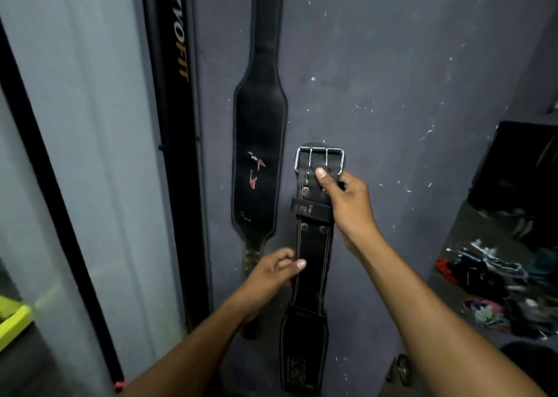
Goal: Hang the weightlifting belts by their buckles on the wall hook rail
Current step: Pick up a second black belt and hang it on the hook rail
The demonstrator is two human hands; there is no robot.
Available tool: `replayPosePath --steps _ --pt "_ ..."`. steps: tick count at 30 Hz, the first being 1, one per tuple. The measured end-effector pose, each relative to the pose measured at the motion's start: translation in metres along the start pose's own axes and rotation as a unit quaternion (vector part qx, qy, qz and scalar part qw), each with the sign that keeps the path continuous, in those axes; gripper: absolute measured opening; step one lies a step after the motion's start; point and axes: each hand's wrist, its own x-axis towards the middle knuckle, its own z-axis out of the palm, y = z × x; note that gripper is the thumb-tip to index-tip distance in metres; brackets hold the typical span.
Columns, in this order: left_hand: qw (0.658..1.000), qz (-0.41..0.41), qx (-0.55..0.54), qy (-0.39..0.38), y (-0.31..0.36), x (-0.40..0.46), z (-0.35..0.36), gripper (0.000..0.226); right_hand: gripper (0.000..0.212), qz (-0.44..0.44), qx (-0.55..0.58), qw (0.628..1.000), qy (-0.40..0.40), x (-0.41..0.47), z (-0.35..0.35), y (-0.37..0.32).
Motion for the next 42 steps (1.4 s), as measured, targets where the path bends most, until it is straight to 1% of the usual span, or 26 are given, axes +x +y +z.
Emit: replayPosePath --steps 2,3,4,6,8,10,12,14,16,18,20,23,25,27,29,31,34,36,38,40,42 --pt "0.999 0.035 -0.033 -0.009 0.020 0.009 -0.001 0.026 0.011 -0.004 -0.017 1.000 -0.011 0.002 0.008 -0.007" --pt "0.998 0.057 -0.037 -0.008 0.030 0.013 -0.002 0.033 0.010 -0.002 -0.023 1.000 -0.016 0.001 0.012 -0.008" --pt "0.996 0.080 -0.040 0.001 0.038 0.018 -0.004 0.033 0.009 0.003 -0.028 0.999 -0.022 -0.001 0.015 -0.007" --pt "0.992 0.114 -0.040 0.023 0.053 0.025 -0.009 0.024 0.009 0.016 -0.043 0.998 -0.031 -0.007 0.020 -0.003" --pt "0.990 0.136 -0.023 0.024 0.063 0.028 -0.015 0.026 0.014 0.036 -0.046 0.998 -0.030 -0.012 0.022 0.000" --pt "0.990 0.142 -0.005 0.010 0.067 0.029 -0.018 0.028 0.021 0.059 -0.038 0.997 -0.026 -0.016 0.021 0.001" --pt "0.989 0.146 0.000 0.006 0.066 0.030 -0.019 0.029 0.024 0.066 -0.056 0.996 -0.029 -0.024 0.019 0.005" --pt "0.988 0.151 -0.006 0.019 0.068 0.033 -0.023 0.028 0.027 0.079 -0.089 0.992 -0.040 -0.041 0.018 0.016" --pt "0.987 0.157 -0.016 0.043 0.073 0.039 -0.029 0.028 0.031 0.121 -0.107 0.985 -0.054 -0.066 0.016 0.040" --pt "0.984 0.162 -0.031 0.065 0.082 0.047 -0.036 0.031 0.035 0.177 -0.107 0.975 -0.078 -0.093 0.013 0.069" --pt "0.984 0.159 -0.049 0.067 0.090 0.050 -0.042 0.031 0.039 0.230 -0.121 0.958 -0.122 -0.117 0.012 0.094" --pt "0.984 0.145 -0.104 0.027 0.102 0.048 -0.045 0.024 0.044 0.267 -0.148 0.933 -0.189 -0.142 0.019 0.123" --pt "0.981 0.135 -0.138 0.008 0.108 0.046 -0.043 0.023 0.046 0.275 -0.138 0.928 -0.211 -0.151 0.029 0.131" --pt "0.978 0.139 -0.152 -0.002 0.113 0.045 -0.042 0.026 0.038 0.286 -0.102 0.933 -0.195 -0.152 0.041 0.128" --pt "0.978 0.139 -0.154 -0.008 0.113 0.045 -0.046 0.026 0.025 0.274 -0.062 0.949 -0.145 -0.144 0.051 0.119" --pt "0.979 0.142 -0.143 -0.005 0.110 0.044 -0.052 0.027 0.017 0.239 -0.030 0.966 -0.091 -0.129 0.059 0.102" --pt "0.985 0.143 -0.094 -0.004 0.104 0.041 -0.056 0.029 0.017 0.166 0.002 0.985 -0.046 -0.097 0.066 0.067" --pt "0.991 0.130 -0.040 -0.006 0.102 0.038 -0.055 0.027 0.012 0.142 0.029 0.989 -0.035 -0.077 0.067 0.046" --pt "0.993 0.120 0.003 -0.013 0.102 0.037 -0.055 0.028 0.011 0.126 0.040 0.991 -0.034 -0.062 0.067 0.030" --pt "0.991 0.122 -0.019 -0.041 0.108 0.038 -0.058 0.029 0.012 0.119 0.045 0.991 -0.039 -0.052 0.064 0.021" --pt "0.986 0.118 -0.083 -0.085 0.114 0.034 -0.062 0.034 0.014 0.119 0.051 0.991 -0.036 -0.043 0.060 0.010"
